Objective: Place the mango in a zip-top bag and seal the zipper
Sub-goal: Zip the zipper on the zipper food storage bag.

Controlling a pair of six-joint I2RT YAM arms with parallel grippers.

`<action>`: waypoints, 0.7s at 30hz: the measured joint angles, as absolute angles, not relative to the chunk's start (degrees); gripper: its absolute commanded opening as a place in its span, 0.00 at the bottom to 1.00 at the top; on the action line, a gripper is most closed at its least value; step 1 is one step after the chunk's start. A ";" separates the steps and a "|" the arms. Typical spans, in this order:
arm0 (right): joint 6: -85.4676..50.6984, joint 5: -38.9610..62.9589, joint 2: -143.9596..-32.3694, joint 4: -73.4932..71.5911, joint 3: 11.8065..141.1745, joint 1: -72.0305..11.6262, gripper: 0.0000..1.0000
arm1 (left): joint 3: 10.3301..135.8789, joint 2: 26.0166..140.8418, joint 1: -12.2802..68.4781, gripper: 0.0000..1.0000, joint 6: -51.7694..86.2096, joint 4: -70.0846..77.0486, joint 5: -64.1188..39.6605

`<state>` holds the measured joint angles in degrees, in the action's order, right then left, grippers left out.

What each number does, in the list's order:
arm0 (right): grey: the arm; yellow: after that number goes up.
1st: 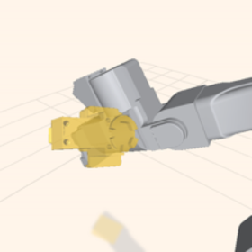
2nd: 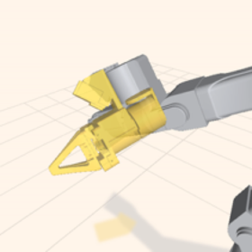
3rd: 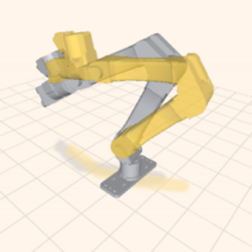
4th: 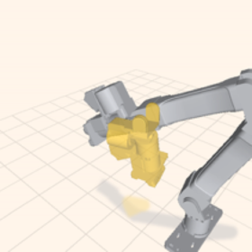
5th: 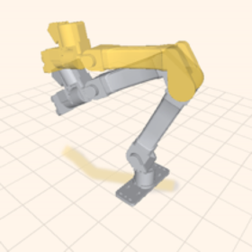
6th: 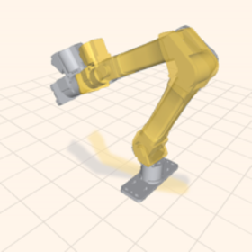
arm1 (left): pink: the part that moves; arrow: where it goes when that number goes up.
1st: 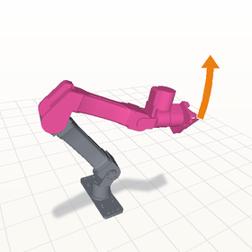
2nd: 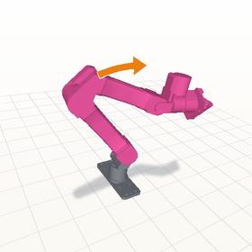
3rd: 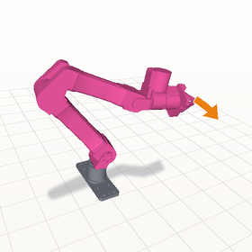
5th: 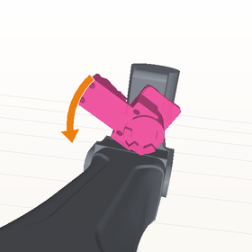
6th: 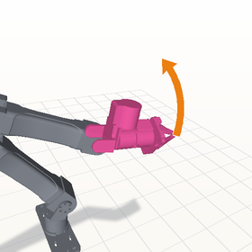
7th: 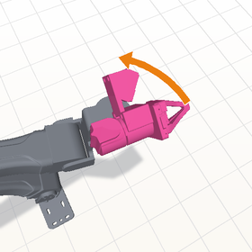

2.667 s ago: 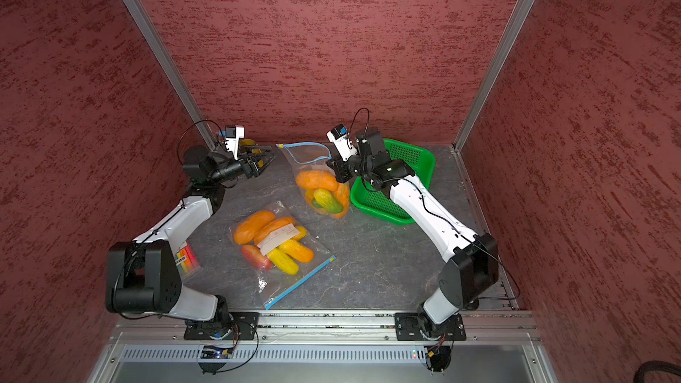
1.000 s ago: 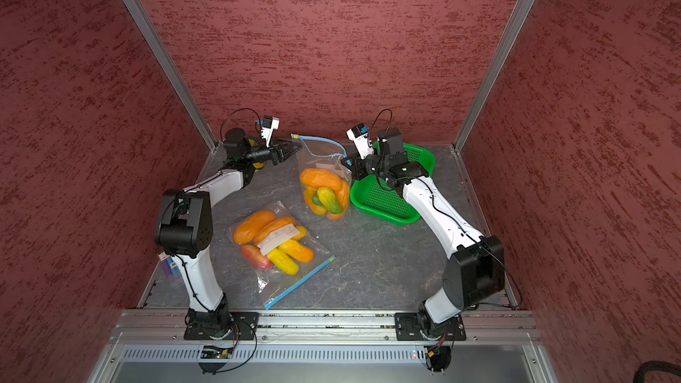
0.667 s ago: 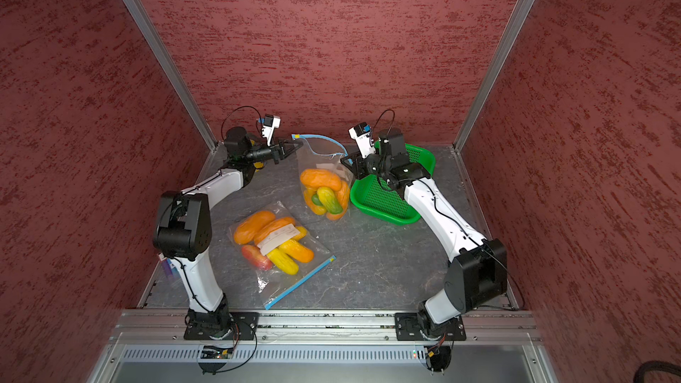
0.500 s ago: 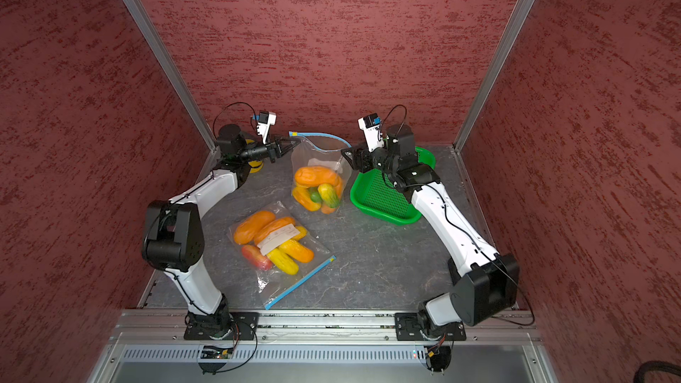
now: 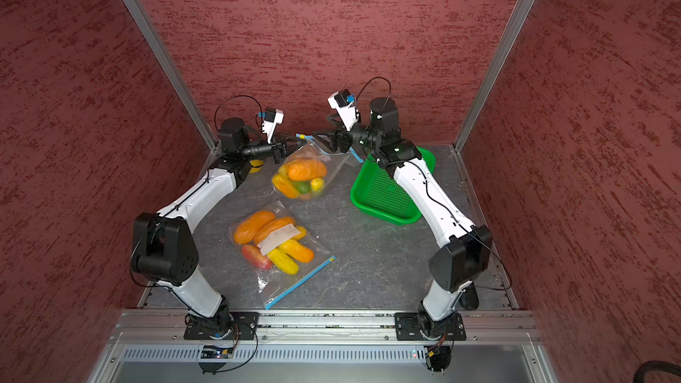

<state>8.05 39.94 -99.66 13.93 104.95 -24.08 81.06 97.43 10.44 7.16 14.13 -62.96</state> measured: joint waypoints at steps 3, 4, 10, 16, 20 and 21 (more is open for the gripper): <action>10.02 42.11 -102.30 14.52 105.58 -24.23 0.69 | 81.89 97.27 10.96 0.00 3.49 9.93 -62.98; 10.35 42.72 -102.98 14.68 105.58 -24.23 0.68 | 81.89 97.21 11.14 0.00 2.26 8.36 -63.02; 11.27 47.09 -104.81 14.52 105.58 -24.73 0.56 | 81.84 97.19 11.64 0.00 -2.26 2.48 -63.11; 12.14 49.69 -106.37 14.61 105.62 -25.10 0.50 | 81.80 97.19 11.60 0.00 -3.95 1.39 -63.13; 12.49 51.13 -108.90 15.51 107.61 -25.36 0.42 | 81.80 97.19 11.64 0.00 -4.73 1.15 -63.37; 12.53 51.35 -109.56 15.77 108.29 -25.41 0.38 | 81.80 97.19 11.64 0.00 -4.89 1.04 -63.44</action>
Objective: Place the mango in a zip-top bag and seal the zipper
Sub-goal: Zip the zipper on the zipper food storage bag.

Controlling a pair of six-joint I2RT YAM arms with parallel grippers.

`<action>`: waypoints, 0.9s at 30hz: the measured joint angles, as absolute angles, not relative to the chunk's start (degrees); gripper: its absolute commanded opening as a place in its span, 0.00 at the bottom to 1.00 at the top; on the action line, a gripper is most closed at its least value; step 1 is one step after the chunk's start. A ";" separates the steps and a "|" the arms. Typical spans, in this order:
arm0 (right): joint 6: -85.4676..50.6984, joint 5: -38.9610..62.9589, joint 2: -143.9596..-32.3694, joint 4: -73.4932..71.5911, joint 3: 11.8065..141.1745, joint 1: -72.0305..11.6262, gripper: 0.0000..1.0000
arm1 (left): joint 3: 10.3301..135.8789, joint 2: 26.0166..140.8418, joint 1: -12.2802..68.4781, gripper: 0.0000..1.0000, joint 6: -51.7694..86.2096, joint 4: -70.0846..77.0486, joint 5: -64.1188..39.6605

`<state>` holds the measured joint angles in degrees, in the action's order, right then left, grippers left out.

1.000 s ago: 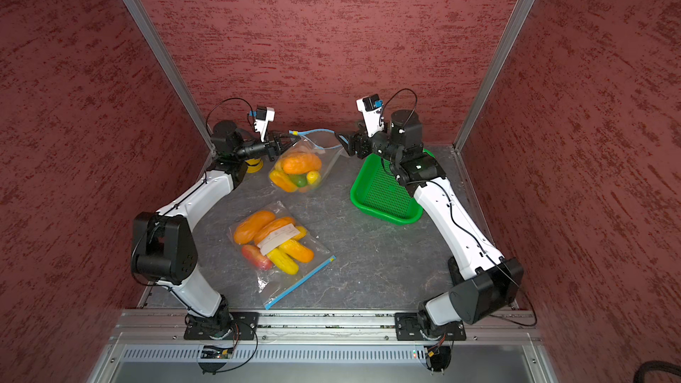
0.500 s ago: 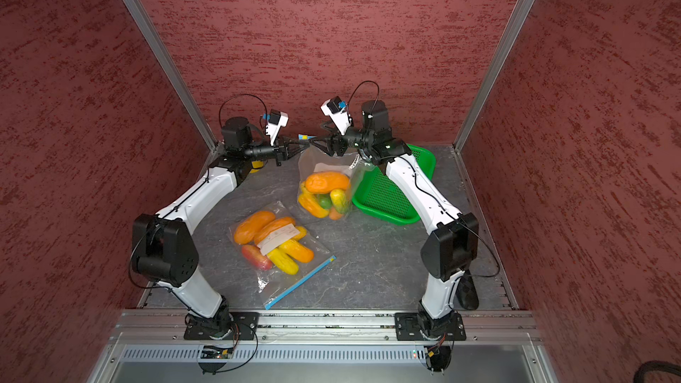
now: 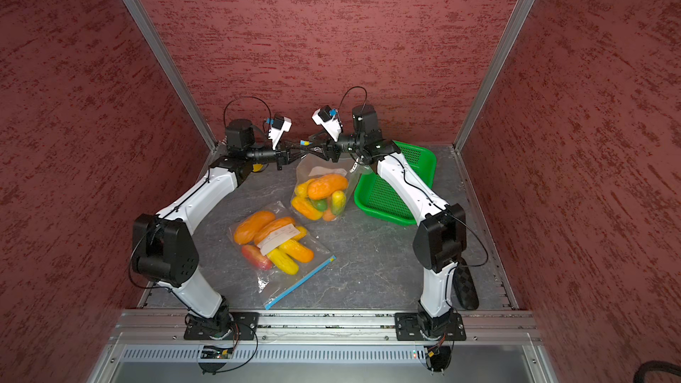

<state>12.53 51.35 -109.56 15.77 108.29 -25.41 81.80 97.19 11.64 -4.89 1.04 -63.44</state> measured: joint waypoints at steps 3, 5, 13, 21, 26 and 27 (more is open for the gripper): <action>12.67 51.92 -110.56 16.10 109.12 -25.43 0.28 | 81.80 97.19 11.64 0.00 -5.06 0.84 -63.64; 12.60 52.29 -110.61 16.27 109.12 -25.43 0.22 | 81.80 97.19 11.64 0.00 -5.21 0.80 -63.81; 12.05 52.93 -110.13 14.79 107.98 -25.47 0.09 | 81.80 97.19 11.64 0.00 -5.48 0.45 -63.99; 11.86 52.53 -107.53 13.17 104.09 -25.41 0.07 | 79.53 97.19 10.96 0.00 -1.87 5.45 -64.47; 11.92 51.53 -106.13 12.58 100.75 -25.30 0.03 | 77.49 97.17 10.04 0.00 1.30 9.06 -64.97; 11.94 51.20 -105.80 12.47 100.05 -25.21 0.03 | 77.30 97.17 9.85 0.00 1.74 9.34 -64.99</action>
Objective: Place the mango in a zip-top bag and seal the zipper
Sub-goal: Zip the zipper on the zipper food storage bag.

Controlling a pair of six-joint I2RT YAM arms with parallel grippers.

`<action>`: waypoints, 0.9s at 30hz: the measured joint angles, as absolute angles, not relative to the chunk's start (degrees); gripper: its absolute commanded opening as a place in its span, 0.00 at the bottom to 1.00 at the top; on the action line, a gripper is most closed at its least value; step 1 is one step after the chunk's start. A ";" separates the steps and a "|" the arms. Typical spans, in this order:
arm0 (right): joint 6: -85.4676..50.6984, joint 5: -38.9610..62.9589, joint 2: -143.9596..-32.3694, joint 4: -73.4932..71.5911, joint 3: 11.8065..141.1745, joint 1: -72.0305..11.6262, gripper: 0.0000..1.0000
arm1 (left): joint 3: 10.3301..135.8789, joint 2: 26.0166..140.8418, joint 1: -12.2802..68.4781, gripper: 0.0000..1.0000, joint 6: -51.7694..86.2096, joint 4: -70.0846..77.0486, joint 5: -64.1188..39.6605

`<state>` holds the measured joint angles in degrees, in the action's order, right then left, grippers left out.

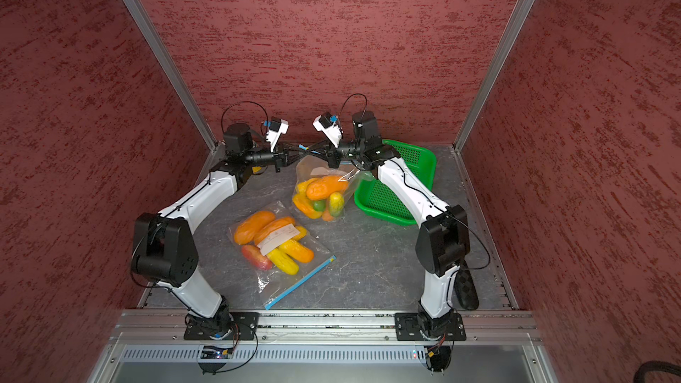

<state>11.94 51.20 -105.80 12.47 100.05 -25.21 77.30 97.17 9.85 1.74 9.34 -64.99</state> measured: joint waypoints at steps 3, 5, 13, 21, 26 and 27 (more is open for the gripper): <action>12.01 50.39 -104.53 11.97 98.15 -24.91 0.02 | 76.82 97.12 9.47 0.00 2.79 10.41 -65.08; 11.99 49.52 -103.18 11.73 96.44 -24.60 0.02 | 76.73 97.10 9.28 0.00 3.46 10.92 -65.10; 11.55 44.16 -94.00 11.40 85.86 -20.80 0.01 | 75.07 96.25 7.11 0.00 7.11 13.58 -62.96; 7.92 36.99 -82.65 10.50 73.19 -15.11 0.00 | 74.98 93.45 6.52 0.00 6.61 9.15 -54.17; 5.45 35.62 -77.36 9.50 68.64 -13.23 0.03 | 74.98 92.25 6.35 0.00 6.87 8.14 -49.56; 4.91 35.57 -76.97 9.06 68.23 -13.06 0.06 | 74.98 92.25 6.35 0.00 7.11 8.12 -49.04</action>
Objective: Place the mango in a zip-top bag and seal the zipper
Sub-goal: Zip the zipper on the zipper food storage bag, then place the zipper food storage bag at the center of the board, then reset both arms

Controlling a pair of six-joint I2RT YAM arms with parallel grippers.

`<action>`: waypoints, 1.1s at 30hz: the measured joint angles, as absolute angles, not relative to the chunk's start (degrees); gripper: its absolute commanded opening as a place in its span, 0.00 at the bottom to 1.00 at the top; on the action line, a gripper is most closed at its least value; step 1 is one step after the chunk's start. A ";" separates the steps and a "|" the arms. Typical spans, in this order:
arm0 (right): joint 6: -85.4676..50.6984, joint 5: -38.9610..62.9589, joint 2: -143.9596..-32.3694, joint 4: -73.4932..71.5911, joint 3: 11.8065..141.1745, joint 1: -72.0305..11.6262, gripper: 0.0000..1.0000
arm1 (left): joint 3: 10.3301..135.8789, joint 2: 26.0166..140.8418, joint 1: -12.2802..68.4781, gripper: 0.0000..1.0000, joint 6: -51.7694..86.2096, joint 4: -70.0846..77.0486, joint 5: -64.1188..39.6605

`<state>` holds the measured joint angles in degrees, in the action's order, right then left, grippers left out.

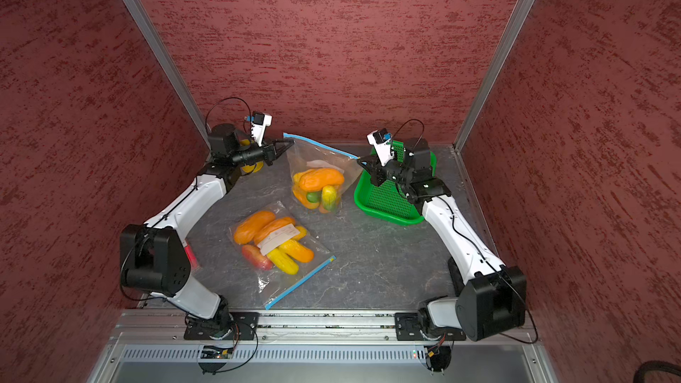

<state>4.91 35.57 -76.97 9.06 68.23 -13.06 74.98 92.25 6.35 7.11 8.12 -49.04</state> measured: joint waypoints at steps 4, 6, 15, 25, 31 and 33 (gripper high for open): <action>1.41 35.44 -76.23 6.17 66.26 -12.64 0.40 | 75.26 92.49 6.83 0.00 8.82 7.66 -44.42; -0.89 33.89 -74.94 3.81 64.29 -11.99 0.53 | 76.55 93.51 7.88 0.00 9.58 6.70 -39.79; -12.75 19.68 -61.54 -0.60 57.12 -9.74 0.99 | 98.24 108.42 15.57 0.71 14.50 -2.44 -18.74; -18.28 -4.49 -43.40 -1.56 42.46 -9.50 0.99 | 107.66 112.53 12.95 1.00 16.12 -14.70 -14.61; -17.26 -18.83 -42.33 -5.06 32.93 -9.23 0.99 | 76.60 83.55 7.86 1.00 16.12 -13.87 -8.69; -15.51 -21.56 -42.63 -8.75 28.32 -9.19 0.99 | 64.34 70.08 5.98 1.00 15.64 -12.36 -3.14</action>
<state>-15.51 -21.56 -42.63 -8.75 28.32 -9.19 64.34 70.08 5.98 15.64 -12.36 -3.14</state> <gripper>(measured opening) 0.987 0.996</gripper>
